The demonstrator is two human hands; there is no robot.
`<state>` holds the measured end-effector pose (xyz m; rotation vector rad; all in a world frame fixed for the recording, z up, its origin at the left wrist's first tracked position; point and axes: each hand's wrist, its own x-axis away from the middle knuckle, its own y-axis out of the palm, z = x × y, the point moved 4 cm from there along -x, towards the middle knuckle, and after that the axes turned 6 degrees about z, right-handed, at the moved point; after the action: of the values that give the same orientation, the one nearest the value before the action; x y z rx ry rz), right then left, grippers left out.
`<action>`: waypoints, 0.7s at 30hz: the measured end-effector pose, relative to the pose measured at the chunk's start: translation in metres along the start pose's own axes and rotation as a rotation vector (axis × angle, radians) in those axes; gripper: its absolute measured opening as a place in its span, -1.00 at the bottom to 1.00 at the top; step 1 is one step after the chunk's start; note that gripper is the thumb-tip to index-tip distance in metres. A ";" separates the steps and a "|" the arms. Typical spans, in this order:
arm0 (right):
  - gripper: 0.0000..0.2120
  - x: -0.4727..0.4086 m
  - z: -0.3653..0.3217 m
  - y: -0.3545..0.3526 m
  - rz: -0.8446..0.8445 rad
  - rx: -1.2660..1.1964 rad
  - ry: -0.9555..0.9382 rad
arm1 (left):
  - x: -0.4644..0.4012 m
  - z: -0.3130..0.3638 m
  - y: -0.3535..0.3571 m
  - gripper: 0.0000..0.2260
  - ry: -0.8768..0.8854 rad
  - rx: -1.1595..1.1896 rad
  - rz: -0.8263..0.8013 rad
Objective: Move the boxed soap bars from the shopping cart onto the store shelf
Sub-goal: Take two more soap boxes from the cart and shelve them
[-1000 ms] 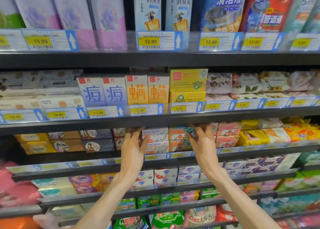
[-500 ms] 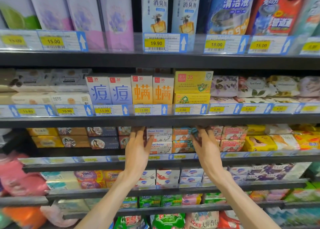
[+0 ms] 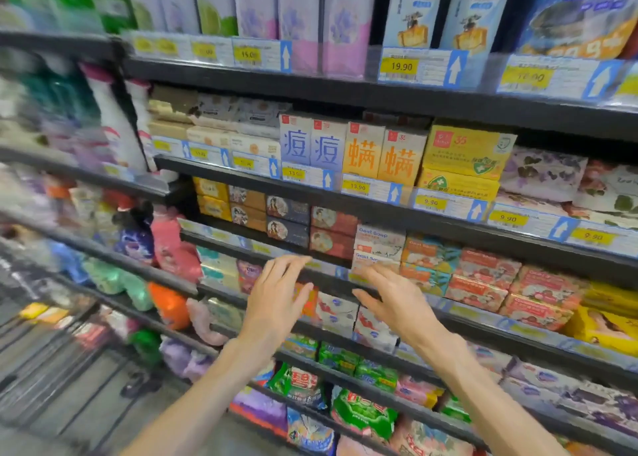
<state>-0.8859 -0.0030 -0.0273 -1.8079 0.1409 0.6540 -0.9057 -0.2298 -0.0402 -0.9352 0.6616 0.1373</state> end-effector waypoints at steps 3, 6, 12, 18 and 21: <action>-0.62 -0.008 -0.040 0.019 -0.057 -0.092 -0.123 | 0.039 -0.029 -0.029 -0.56 -0.049 -0.141 0.003; -0.62 -0.015 -0.091 0.042 -0.105 -0.173 -0.267 | 0.083 -0.060 -0.066 -0.55 -0.144 -0.277 -0.005; -0.55 -0.037 -0.223 0.092 -0.219 -0.339 -0.571 | 0.173 -0.126 -0.160 -0.53 -0.363 -0.463 0.045; -0.57 -0.060 -0.374 0.137 -0.283 -0.414 -0.787 | 0.248 -0.193 -0.260 -0.49 -0.524 -0.611 0.100; -0.52 -0.070 -0.456 0.160 -0.338 -0.424 -0.857 | 0.282 -0.235 -0.309 -0.45 -0.588 -0.619 0.126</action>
<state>-0.8455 -0.4896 -0.0392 -1.7223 -0.9134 1.2069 -0.6722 -0.6462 -0.0849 -1.3638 0.1166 0.7309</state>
